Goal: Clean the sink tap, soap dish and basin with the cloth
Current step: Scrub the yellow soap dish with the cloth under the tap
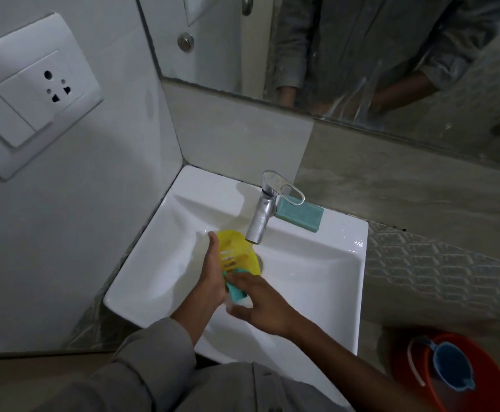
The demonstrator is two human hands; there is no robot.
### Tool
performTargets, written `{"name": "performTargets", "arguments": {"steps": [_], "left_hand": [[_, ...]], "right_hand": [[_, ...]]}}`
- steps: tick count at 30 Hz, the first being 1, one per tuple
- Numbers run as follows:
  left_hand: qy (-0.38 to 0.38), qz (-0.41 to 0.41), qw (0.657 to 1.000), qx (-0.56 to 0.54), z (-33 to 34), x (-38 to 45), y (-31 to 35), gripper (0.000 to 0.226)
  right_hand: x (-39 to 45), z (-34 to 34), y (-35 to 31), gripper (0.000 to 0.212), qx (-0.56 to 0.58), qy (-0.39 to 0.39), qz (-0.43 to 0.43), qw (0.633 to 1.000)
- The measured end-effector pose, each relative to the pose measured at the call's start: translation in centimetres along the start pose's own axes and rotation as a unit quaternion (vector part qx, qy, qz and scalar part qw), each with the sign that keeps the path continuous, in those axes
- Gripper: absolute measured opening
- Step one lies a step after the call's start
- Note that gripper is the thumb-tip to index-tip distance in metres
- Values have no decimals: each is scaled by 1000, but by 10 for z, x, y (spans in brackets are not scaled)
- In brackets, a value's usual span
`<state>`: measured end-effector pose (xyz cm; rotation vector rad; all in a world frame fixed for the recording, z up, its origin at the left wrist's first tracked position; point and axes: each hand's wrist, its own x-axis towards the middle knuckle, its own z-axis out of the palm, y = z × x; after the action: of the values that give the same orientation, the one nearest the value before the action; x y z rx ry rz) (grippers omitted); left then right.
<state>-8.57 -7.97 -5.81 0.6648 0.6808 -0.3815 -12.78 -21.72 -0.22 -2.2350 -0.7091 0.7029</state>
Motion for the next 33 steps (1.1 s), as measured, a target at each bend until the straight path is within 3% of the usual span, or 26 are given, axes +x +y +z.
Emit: {"name": "performTargets", "arguments": {"steps": [2,4,7,11,16,18,19,22,25,26,28,31,33], "left_hand": [[-17,-25,1000,4,-3,1,-2,80],[-25,-79,995,58,2,-2,-8,83],[-77,-152,981,91,18,-5,-10,75],[-71,-200,972,99,15,1,14,75],[-100,-258,958,75,2,-4,16,50],[-127,-229,959,108,6,-7,12,43],[-138,-221,957,127,10,-10,12,42],[-131,-169,963,166,21,-13,8,39],[-106,-148,968,172,24,-14,1,53],[-110,-145,971,155,26,-14,0,55],[-111,-135,979,105,24,-12,1,57],[-64,-108,990,63,13,-2,13,65],[-44,-104,991,69,13,0,15,66]], "right_hand": [[-13,3,26,65,-83,-27,-56,995],[-17,-8,50,82,-286,-41,-85,954],[-6,-33,52,111,-423,-33,-44,904],[11,-22,32,120,-361,-36,-94,927],[5,-30,35,115,-399,-56,-189,895],[13,-44,40,107,-434,-25,-134,891],[16,-48,43,106,-414,-12,-72,907],[17,-55,48,107,-256,-7,93,962],[11,-58,56,88,-124,-17,108,986],[11,-61,57,74,-76,10,105,991],[10,-66,60,48,5,138,134,981],[6,-64,58,31,92,390,170,900],[9,-53,40,32,106,420,107,895]]}}
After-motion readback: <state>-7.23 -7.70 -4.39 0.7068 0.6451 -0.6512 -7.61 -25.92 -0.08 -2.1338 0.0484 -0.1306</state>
